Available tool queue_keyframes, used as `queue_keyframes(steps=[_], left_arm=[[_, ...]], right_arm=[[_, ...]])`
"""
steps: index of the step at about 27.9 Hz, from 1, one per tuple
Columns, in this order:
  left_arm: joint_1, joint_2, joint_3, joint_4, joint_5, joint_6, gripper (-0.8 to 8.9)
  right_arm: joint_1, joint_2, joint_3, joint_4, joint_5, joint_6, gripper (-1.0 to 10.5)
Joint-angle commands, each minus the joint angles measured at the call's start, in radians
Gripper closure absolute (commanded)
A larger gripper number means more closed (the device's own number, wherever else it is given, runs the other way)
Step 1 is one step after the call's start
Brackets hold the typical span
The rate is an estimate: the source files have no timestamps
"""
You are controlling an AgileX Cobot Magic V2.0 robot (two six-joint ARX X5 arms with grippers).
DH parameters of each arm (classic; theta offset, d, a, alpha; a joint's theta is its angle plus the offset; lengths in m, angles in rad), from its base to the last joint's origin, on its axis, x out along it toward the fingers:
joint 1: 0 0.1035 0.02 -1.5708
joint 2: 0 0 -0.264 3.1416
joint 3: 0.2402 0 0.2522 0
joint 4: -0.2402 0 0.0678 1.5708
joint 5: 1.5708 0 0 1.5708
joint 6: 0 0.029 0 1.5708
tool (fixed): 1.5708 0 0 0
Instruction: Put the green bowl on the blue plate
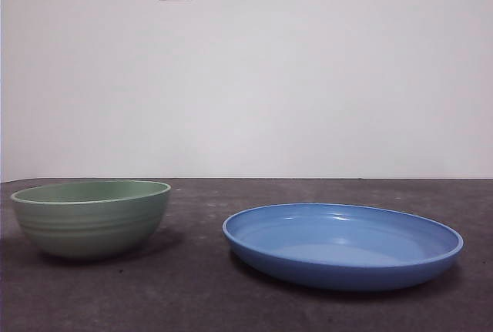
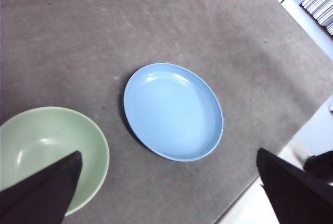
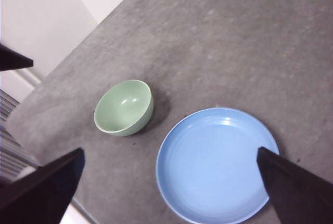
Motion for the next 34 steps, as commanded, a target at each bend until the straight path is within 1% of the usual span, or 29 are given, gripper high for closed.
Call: queue_keyframes(steps=[1,6,8,9,11,13,18,24,29,34], left_arm=[[-0.006,0.005,0.024,0.005,0.006,0.004,1.88],[-0.005,0.007,0.024,0.004,-0.008,0.004,1.94],[-0.003,0.011,0.024,-0.001,-0.060,0.002,1.94],[0.000,0.016,0.024,-0.008,-0.108,0.001,1.94],[0.012,0.031,0.024,-0.024,-0.172,0.001,1.94],[0.036,0.056,0.024,-0.043,-0.214,0.001,1.94],[0.104,0.155,0.024,-0.061,-0.220,0.011,1.94],[0.175,0.318,0.024,-0.058,-0.227,0.059,1.97],[0.204,0.454,0.024,-0.047,-0.227,0.068,1.97],[0.219,0.586,0.024,-0.003,-0.227,0.080,1.97]], right_arm=[[0.005,0.003,0.018,0.003,0.000,-0.007,2.8],[0.005,0.003,0.018,0.005,0.000,-0.007,2.8],[0.005,0.003,0.018,0.005,-0.001,-0.007,2.8],[0.005,0.003,0.018,0.003,-0.001,-0.007,2.8],[0.005,0.003,0.018,0.003,-0.001,-0.005,2.8],[0.005,0.003,0.018,0.003,-0.003,-0.001,2.8],[0.005,0.003,0.018,0.003,-0.007,0.005,2.8],[0.005,0.003,0.018,0.003,-0.007,0.005,2.8],[0.005,0.003,0.018,0.003,-0.007,0.005,2.8],[0.005,0.003,0.018,0.003,-0.007,0.004,2.8]])
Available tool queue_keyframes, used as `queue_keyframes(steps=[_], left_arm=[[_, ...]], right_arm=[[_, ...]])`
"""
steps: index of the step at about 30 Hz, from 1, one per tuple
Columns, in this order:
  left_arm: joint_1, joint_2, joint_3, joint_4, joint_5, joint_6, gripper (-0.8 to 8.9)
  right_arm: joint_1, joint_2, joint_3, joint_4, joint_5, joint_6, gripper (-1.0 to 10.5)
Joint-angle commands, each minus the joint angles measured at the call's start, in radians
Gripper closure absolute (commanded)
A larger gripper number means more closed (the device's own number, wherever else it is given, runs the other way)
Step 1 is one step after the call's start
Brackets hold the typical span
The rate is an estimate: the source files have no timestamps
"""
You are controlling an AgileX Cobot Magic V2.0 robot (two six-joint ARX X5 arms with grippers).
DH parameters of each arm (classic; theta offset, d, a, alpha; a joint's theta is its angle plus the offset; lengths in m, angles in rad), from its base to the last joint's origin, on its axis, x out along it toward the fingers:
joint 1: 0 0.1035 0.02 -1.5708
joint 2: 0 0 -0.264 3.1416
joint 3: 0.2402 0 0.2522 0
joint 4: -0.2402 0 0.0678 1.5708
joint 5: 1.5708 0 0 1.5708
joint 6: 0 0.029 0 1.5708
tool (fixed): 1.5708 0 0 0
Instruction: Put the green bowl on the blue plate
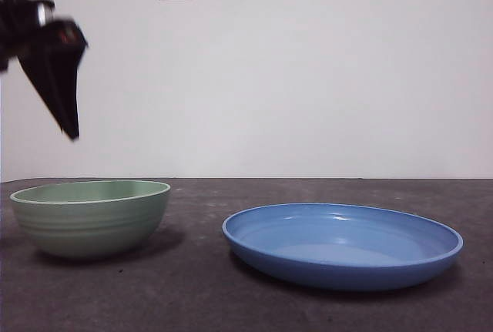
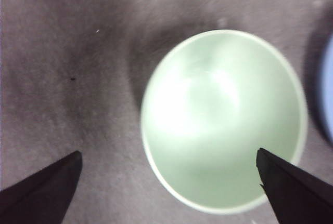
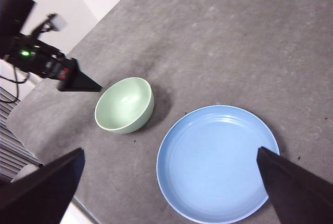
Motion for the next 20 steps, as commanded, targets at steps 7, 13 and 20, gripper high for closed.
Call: queue_keyframes(steps=[7,13,20], left_arm=[[0.009,0.183,0.023,0.102,-0.002,0.021,1.98],[0.009,0.228,0.023,0.120,-0.002,0.018,3.77],[0.009,0.228,0.023,0.124,-0.002,0.018,7.38]], right_arm=[[0.005,0.003,0.018,0.008,-0.003,0.003,2.8],[0.005,0.003,0.018,0.008,-0.003,0.003,2.8],[0.005,0.003,0.018,0.008,-0.003,0.003,2.8]])
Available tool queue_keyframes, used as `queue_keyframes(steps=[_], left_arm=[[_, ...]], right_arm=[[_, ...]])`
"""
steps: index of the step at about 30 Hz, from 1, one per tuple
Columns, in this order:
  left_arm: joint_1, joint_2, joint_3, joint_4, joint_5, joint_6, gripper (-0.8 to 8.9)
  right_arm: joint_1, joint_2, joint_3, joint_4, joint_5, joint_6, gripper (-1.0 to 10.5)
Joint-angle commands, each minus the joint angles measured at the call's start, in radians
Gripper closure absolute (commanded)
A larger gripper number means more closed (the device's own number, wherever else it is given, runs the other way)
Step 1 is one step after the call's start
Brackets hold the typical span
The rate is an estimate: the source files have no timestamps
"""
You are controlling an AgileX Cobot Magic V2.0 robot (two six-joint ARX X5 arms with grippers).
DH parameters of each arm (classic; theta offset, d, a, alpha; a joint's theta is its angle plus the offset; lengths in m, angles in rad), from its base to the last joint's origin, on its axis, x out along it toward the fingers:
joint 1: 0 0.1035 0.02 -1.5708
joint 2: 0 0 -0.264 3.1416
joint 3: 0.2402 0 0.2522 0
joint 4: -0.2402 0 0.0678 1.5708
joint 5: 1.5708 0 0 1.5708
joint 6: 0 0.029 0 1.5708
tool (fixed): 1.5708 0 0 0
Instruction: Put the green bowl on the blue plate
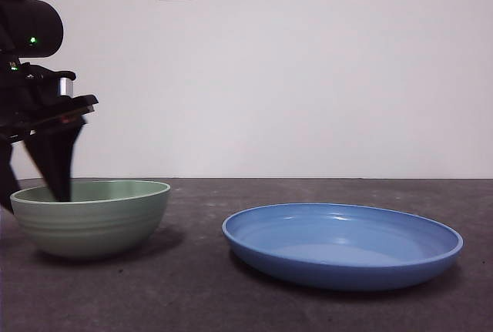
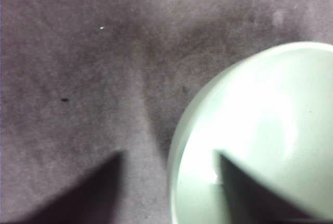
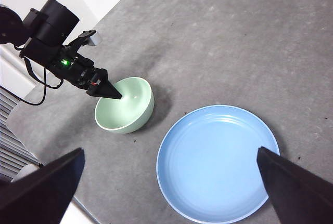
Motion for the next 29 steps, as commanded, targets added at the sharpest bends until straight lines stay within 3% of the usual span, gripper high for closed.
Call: queue_keyframes(steps=[1,10,16,21,29], left_arm=[[0.000,0.013,0.023,0.007,-0.002,0.015,7.67],[0.000,0.013,0.032,0.000,-0.002,0.014,7.97],[-0.031,0.014,0.135,-0.090,-0.002,-0.022,7.97],[-0.116,0.014,0.265,-0.166,-0.002,-0.054,7.97],[-0.318,0.097,0.440,-0.166,-0.002,-0.115,7.97]], right_arm=[[0.005,0.003,0.018,0.008,-0.003,0.003,2.8],[0.005,0.003,0.018,0.008,-0.003,0.003,2.8],[0.005,0.003,0.018,0.008,-0.003,0.003,2.8],[0.005,0.003,0.018,0.009,-0.003,0.003,2.8],[0.005,0.003,0.018,0.009,-0.003,0.003,2.8]])
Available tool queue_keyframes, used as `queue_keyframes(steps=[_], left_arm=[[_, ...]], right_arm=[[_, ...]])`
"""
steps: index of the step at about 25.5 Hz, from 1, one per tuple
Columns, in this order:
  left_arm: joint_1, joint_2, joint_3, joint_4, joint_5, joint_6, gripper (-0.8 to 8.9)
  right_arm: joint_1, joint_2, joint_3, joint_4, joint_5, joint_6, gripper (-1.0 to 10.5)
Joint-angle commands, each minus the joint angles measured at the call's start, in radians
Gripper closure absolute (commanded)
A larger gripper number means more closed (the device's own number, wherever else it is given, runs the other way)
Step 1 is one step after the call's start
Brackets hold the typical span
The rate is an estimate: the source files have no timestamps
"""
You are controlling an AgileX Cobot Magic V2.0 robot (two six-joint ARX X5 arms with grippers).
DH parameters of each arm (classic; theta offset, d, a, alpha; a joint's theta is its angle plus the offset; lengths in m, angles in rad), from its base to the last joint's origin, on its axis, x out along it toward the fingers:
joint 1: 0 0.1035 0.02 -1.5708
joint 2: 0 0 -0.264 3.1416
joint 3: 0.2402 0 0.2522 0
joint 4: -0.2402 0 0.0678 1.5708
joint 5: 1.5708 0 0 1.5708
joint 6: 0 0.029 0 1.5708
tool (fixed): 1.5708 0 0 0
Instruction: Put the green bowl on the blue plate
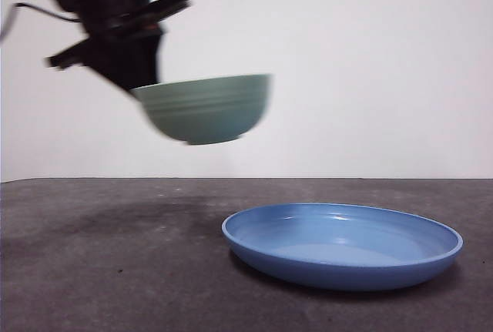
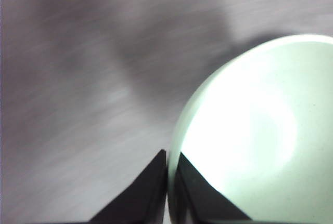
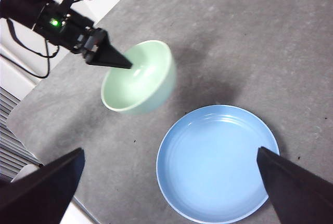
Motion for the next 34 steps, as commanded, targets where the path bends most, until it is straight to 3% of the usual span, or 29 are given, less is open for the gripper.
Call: queue_keyframes(steps=[1,11,17,20,26,28,32,34], left_arm=[[-0.071,0.077,0.068,0.003,0.002,-0.027,7.97],[-0.251,0.300,0.186,0.072,0.002,-0.028,7.97],[-0.277,0.389,0.186,0.102,0.000,-0.031,7.97],[-0.283,0.393,0.186,0.111,-0.091,-0.031,7.97],[-0.295,0.393,0.187,0.101,-0.099,-0.032,7.94],[-0.296,0.393,0.187,0.101,-0.098,-0.042,7.58],[-0.295,0.386,0.207,0.083,-0.098,-0.054,5.29],[-0.294,0.372,0.239,0.041,-0.098,-0.044,5.21]], right_arm=[[0.005,0.003,0.018,0.009,-0.003,0.003,2.8],[0.005,0.003,0.018,0.008,0.005,0.002,2.8],[0.005,0.003,0.018,0.009,0.005,0.003,2.8],[0.005,0.003,0.018,0.009,0.004,0.003,2.8],[0.005,0.003,0.018,0.009,0.005,0.003,2.8],[0.005,0.003,0.018,0.009,0.005,0.003,2.8],[0.005,0.003,0.018,0.009,0.005,0.003,2.8],[0.005,0.003,0.018,0.009,0.005,0.003,2.8]])
